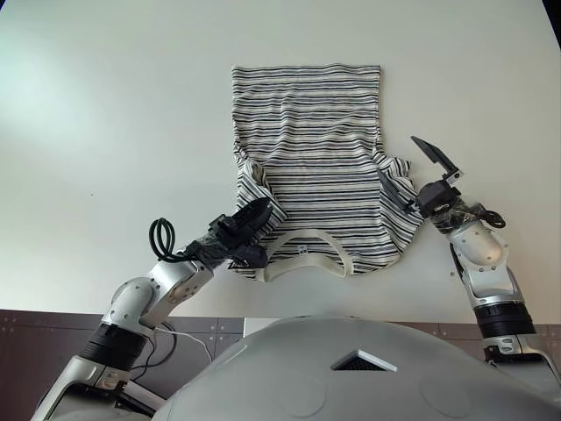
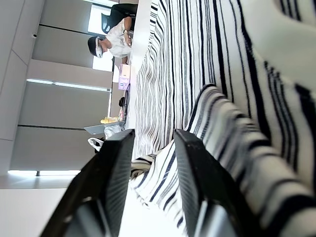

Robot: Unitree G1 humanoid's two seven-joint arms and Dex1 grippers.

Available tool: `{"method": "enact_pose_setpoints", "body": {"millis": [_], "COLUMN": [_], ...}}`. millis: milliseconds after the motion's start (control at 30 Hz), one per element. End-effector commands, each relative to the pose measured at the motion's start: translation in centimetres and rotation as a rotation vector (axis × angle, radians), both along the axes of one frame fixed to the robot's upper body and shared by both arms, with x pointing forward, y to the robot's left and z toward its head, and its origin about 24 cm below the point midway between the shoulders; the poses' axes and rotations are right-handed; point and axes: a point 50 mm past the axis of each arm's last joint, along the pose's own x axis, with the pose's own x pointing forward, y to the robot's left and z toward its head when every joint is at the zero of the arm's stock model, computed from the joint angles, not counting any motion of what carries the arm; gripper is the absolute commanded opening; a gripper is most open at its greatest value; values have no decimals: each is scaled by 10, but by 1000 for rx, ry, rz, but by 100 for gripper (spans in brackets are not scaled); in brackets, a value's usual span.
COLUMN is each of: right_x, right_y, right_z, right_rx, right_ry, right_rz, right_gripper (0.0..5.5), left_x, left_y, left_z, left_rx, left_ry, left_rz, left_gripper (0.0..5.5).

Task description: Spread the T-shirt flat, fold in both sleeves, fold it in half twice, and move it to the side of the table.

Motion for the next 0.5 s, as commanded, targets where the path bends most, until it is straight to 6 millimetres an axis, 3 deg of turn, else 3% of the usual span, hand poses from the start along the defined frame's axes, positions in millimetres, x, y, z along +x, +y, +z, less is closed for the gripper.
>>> {"method": "enact_pose_setpoints", "body": {"millis": [33,133,233,300,500], "right_x": [4,1,-6,-18,-60], "right_y": [-11,-22,-39,-50,-67], "right_z": [6,15,40,56,51], "right_rx": [-28,-68,-134,-214,-427], "right_ry": [-20,-41,-101,-120,42], "right_rz": [-32,-42,-46,-20,104], "right_gripper": [367,367,367,367,367], "left_x": [-7,-10,-6,-2,5], "left_y": [-3,-3,2,6,10], "left_z": [-7,-5,2,10,38], "left_rx": [3,-1,2,5,-118], "left_ry": [71,60,-5,-66,-198], "left_rz": [-24,-30,4,33,90], "left_gripper": [206,255,297,297,297]}}
